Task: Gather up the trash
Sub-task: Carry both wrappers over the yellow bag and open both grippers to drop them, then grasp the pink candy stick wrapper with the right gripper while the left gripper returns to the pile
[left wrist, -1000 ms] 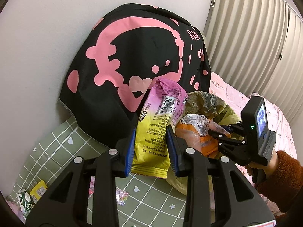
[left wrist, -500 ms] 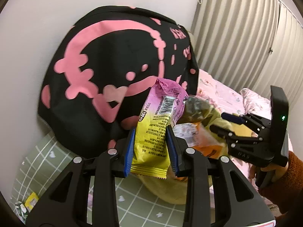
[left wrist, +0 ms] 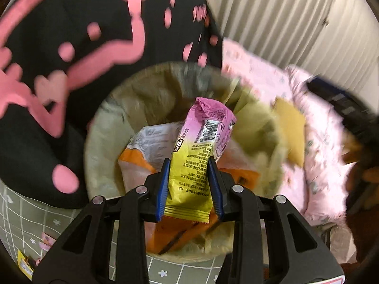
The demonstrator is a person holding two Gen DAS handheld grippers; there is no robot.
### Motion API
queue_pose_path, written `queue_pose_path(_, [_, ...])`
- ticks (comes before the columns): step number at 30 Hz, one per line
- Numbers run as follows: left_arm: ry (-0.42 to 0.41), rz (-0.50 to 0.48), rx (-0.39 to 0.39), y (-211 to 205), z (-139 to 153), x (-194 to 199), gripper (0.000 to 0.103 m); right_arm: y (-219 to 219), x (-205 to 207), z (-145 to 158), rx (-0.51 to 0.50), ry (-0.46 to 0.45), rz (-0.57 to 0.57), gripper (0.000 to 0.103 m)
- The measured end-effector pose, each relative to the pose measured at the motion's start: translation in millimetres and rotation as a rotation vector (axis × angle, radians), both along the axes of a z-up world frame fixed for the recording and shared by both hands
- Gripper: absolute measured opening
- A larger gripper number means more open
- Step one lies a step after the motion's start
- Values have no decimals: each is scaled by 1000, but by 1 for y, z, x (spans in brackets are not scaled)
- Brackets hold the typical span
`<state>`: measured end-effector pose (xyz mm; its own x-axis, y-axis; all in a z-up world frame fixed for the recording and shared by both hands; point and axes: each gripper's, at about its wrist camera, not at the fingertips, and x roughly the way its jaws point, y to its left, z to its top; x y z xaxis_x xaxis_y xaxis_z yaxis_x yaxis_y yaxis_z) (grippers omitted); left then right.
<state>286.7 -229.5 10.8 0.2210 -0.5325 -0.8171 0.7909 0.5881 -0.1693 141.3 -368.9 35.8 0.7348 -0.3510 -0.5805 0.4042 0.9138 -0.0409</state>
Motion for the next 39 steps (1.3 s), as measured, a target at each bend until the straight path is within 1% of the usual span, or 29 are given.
queue_pose_path(1, [-4, 6, 34, -6, -8, 2, 29, -4, -2, 0, 3, -3, -10, 49])
queue_pose_path(4, [-19, 14, 98, -22, -24, 7, 29, -19, -9, -3, 27, -9, -46, 49])
queue_pose_path(5, [-19, 20, 112, -26, -29, 9, 29, -23, -11, -6, 39, -8, -54, 49])
queue_pose_path(8, [-25, 25, 116, -30, -35, 11, 31, -30, -10, -10, 58, -10, -62, 49])
queue_pose_path(10, [-14, 22, 88, -28, -33, 9, 36, -30, -9, -12, 60, -10, -56, 49])
queue_pose_path(12, [0, 22, 61, -26, -30, 7, 46, -28, -6, -14, 62, -9, -44, 49])
queue_pose_path(16, [2, 29, 0, -15, -12, 3, 53, -17, 4, -13, 59, -18, -9, 49])
queue_pose_path(18, [-12, 48, -49, -1, 1, 0, 57, -8, 11, -12, 57, -30, 19, 49])
queue_pose_path(19, [-28, 63, -70, 6, 7, -2, 57, -3, 15, -11, 56, -36, 36, 49])
queue_pose_path(21, [-85, 114, -119, 26, 22, -7, 58, 9, 24, -10, 56, -42, 68, 49])
queue_pose_path(22, [-129, 155, -137, 39, 30, -9, 58, 13, 27, -9, 56, -44, 81, 49])
queue_pose_path(26, [-265, 310, -161, 94, 44, -11, 58, 45, 48, -7, 63, -63, 165, 49])
queue_pose_path(27, [-280, 348, -160, 107, 45, -10, 58, 55, 54, -6, 62, -66, 190, 49])
queue_pose_path(30, [-308, 474, -147, 145, 41, -7, 58, 88, 71, -6, 67, -72, 281, 55])
queue_pose_path(31, [-314, 522, -133, 163, 38, -6, 58, 95, 74, -6, 68, -72, 303, 55])
queue_pose_path(35, [-314, 660, -98, 221, 26, -3, 58, 150, 96, -8, 58, -54, 440, 55])
queue_pose_path(39, [-291, 795, -70, 282, 19, -8, 58, 202, 113, -16, 48, -11, 561, 55])
